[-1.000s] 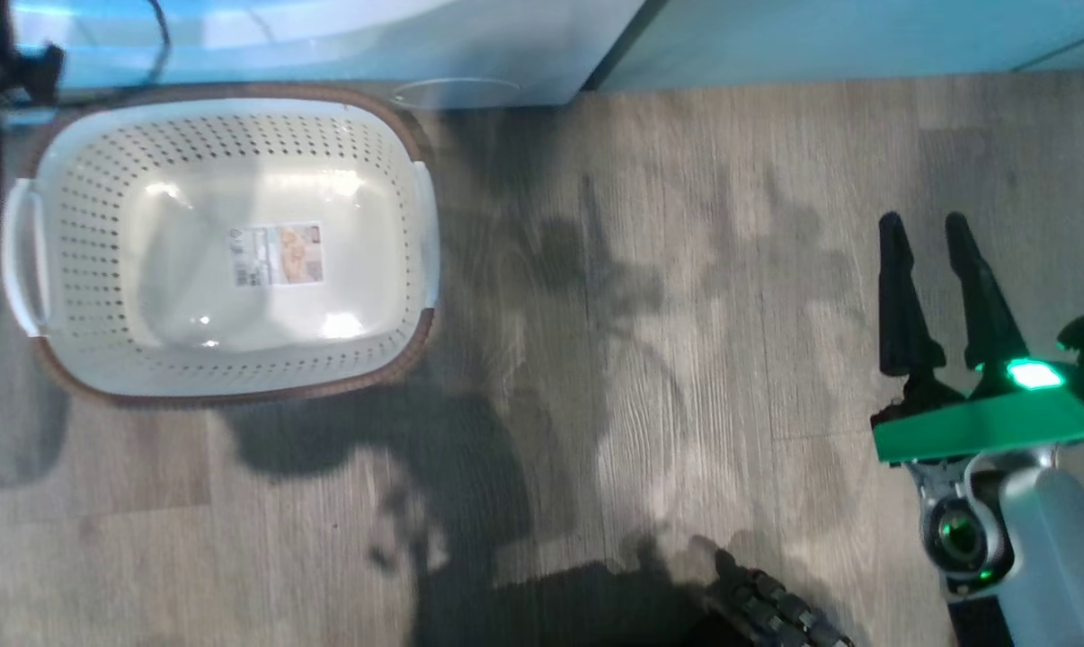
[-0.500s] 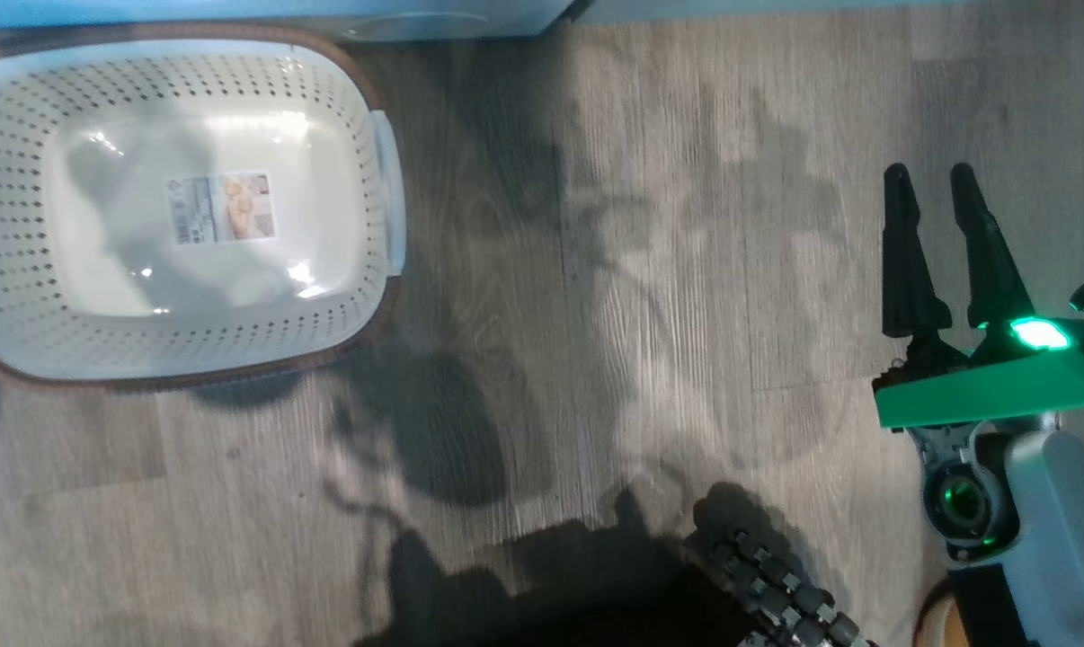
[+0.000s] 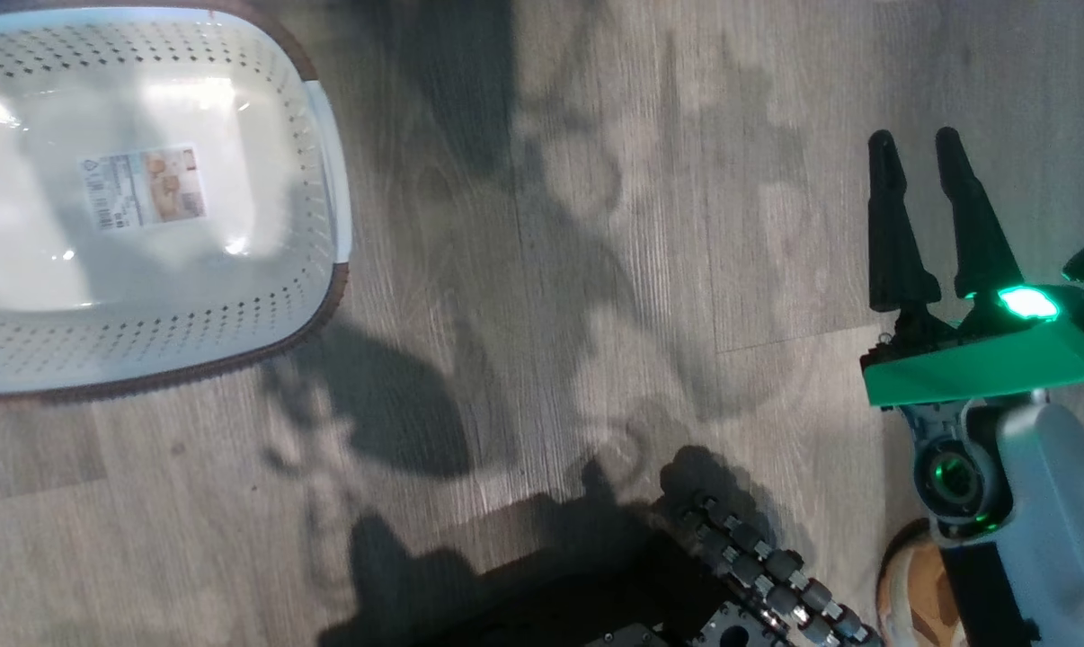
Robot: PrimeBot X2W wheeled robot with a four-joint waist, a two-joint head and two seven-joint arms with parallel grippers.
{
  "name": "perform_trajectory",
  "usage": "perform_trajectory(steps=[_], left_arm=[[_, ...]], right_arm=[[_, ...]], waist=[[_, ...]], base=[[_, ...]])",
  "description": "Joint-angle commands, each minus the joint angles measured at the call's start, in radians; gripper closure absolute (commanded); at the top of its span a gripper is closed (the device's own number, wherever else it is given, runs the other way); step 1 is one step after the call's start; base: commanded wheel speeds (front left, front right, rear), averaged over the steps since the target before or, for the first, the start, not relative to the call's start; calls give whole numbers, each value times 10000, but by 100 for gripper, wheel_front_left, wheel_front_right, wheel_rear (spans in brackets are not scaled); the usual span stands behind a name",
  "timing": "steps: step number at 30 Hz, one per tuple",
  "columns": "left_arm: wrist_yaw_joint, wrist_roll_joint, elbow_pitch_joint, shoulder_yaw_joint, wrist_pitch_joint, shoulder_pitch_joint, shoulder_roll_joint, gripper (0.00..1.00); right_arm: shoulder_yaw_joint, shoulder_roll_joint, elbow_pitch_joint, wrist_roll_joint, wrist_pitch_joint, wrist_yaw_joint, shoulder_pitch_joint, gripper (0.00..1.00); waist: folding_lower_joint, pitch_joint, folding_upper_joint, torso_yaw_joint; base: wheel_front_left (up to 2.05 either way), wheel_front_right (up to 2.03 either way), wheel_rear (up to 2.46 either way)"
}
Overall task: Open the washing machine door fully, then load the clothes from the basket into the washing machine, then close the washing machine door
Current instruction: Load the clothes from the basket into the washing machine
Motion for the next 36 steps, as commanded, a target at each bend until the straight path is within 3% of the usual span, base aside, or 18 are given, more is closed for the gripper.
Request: perform_trajectory(steps=[1, 13, 17, 25, 36], left_arm=[[70, 138, -228, -42, -83, -489, 233, 100], [468, 386, 1181, -142, -1268, -2020, 112, 100], [478, 300, 862, -17, -1375, -1935, -77, 100], [907, 412, -811, 546, -1390, -1283, 11, 100], [618, 403, 248, 477, -1390, -862, -24, 100]], right_arm=[[163, -47, -253, 87, -67, 2, 188, 0], [440, -47, -274, 331, -67, 2, 75, 0], [382, -47, -283, 326, -67, 2, 127, 0], [407, -47, -264, 350, -67, 2, 170, 0], [453, -47, -228, 286, -67, 2, 158, 0]], waist=[[-1, 55, 0, -61], [-1, 439, 0, -507], [-1, 487, 0, -448], [-1, 552, 0, -422], [-1, 499, 0, -391]], base=[[0, 0, 0], [0, 0, 0], [0, 0, 0], [0, 0, 0], [0, 0, 0]])
